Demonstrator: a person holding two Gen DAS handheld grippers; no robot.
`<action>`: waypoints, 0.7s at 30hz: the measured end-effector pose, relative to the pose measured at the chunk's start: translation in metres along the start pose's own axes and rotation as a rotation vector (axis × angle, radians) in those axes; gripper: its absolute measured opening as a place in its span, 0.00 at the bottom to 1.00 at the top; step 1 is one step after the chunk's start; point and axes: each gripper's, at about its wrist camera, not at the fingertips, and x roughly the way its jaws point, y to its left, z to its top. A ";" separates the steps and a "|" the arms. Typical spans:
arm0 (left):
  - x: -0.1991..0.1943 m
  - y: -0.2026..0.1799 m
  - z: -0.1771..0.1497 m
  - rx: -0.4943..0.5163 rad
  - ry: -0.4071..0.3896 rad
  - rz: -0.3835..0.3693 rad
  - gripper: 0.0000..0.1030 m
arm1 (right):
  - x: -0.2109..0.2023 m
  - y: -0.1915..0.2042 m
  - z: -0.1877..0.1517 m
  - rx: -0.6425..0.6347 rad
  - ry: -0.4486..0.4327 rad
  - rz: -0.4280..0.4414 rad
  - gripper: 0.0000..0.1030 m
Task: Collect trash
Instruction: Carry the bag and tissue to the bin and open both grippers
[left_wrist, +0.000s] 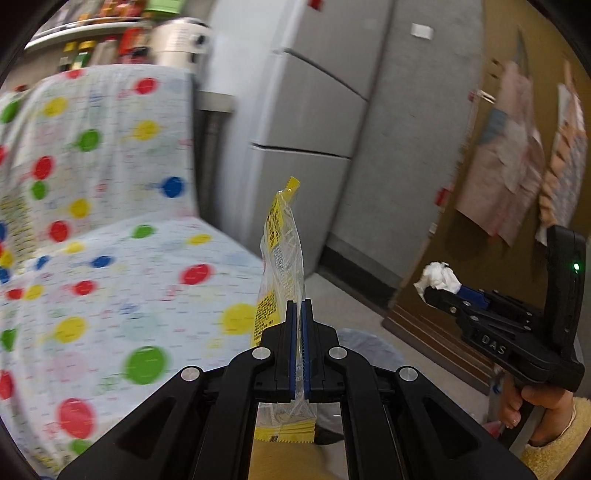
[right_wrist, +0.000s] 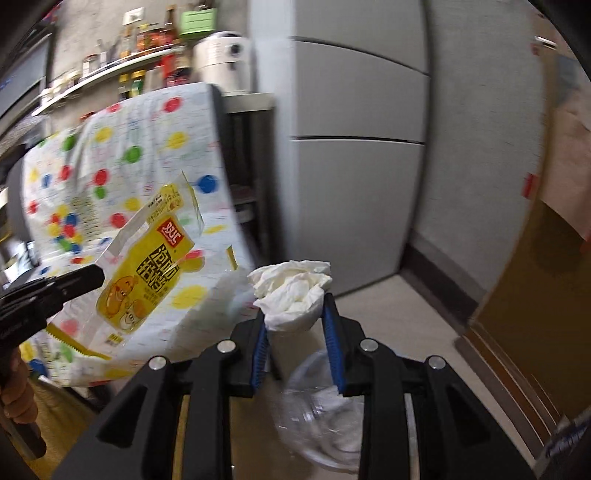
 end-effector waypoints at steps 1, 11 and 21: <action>0.008 -0.009 -0.001 0.017 0.014 -0.021 0.02 | 0.001 -0.006 -0.003 0.011 0.009 -0.010 0.28; 0.118 -0.067 -0.029 0.065 0.244 -0.221 0.03 | 0.040 -0.073 -0.055 0.149 0.158 -0.120 0.28; 0.172 -0.074 -0.051 0.068 0.369 -0.199 0.33 | 0.092 -0.101 -0.076 0.252 0.254 -0.107 0.43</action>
